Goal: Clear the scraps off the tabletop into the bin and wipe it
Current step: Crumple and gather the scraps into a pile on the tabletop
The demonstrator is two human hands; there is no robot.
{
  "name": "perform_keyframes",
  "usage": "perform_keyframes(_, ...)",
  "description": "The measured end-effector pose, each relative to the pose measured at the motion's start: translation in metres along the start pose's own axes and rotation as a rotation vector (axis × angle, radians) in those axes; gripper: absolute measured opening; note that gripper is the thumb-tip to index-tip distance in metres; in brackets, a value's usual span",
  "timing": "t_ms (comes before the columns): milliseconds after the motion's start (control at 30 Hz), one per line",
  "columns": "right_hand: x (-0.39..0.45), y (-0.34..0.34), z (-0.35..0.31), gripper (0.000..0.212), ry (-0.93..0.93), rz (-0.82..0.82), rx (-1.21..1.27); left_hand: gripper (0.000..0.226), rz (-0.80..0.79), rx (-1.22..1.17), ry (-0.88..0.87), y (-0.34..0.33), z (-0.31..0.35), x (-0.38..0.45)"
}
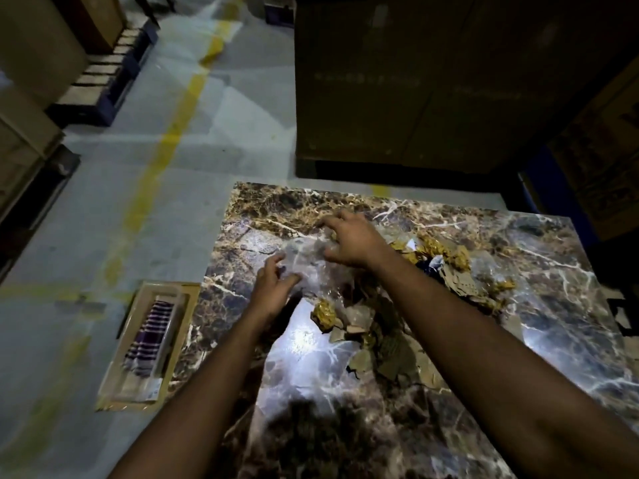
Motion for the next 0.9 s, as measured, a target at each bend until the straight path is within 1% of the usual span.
perform_keyframes(67, 0.027, -0.025, 0.005, 0.095, 0.043, -0.194, -0.142, 0.061, -0.092, 0.037, 0.010, -0.016, -0.004, 0.002)
perform_keyframes(133, 0.038, -0.046, 0.011, 0.112, 0.049, -0.357, -0.189, 0.051, -0.084, -0.012, 0.025, -0.023, -0.001, -0.002)
perform_keyframes(200, 0.038, -0.064, 0.016, 0.116, 0.045, -0.469, -0.198, 0.049, -0.044, -0.008, -0.009, -0.026, 0.002, -0.004)
perform_keyframes(233, 0.038, -0.071, 0.018, 0.114, 0.062, -0.482, -0.224, 0.051, -0.027, 0.031, -0.040, -0.026, 0.002, -0.005)
perform_keyframes(300, 0.041, -0.078, 0.020, 0.104, 0.092, -0.403, -0.248, 0.063, -0.020, 0.067, -0.081, -0.028, 0.001, -0.011)
perform_keyframes(367, 0.043, -0.082, 0.020, 0.084, 0.106, -0.308, -0.194, 0.078, -0.032, 0.095, -0.139, -0.033, 0.002, -0.023)
perform_keyframes(467, 0.040, -0.080, 0.014, 0.052, 0.139, -0.246, -0.055, 0.099, -0.045, 0.220, -0.298, -0.044, 0.007, -0.043)
perform_keyframes(533, 0.040, -0.067, 0.007, 0.036, 0.189, -0.193, 0.038, 0.107, 0.027, 0.223, -0.348, -0.044, 0.010, -0.054)
perform_keyframes(600, 0.040, -0.042, 0.001, 0.036, 0.219, -0.103, 0.101, 0.108, 0.144, 0.172, -0.349, -0.037, 0.010, -0.062)
perform_keyframes(667, 0.036, -0.010, -0.001, 0.042, 0.239, -0.003, 0.120, 0.107, 0.205, 0.118, -0.328, -0.031, 0.011, -0.070)
perform_keyframes(733, 0.023, 0.023, 0.005, 0.046, 0.269, 0.091, 0.122, 0.103, 0.177, 0.099, -0.311, -0.033, 0.013, -0.074)
perform_keyframes(800, 0.001, 0.053, 0.018, 0.046, 0.280, 0.183, 0.120, 0.102, 0.135, 0.106, -0.301, -0.037, 0.017, -0.077)
perform_keyframes(900, -0.042, 0.091, 0.046, 0.047, 0.291, 0.395, 0.071, 0.099, 0.137, 0.098, -0.284, -0.043, 0.024, -0.073)
Point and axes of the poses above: each hand's wrist, its own x-axis towards the middle knuckle, its own y-axis out of the back of the hand, z = x × y, the point moved 8 cm from there along x, towards the middle knuckle, and after that the axes turned 12 degrees about z, right-handed, at the moved point
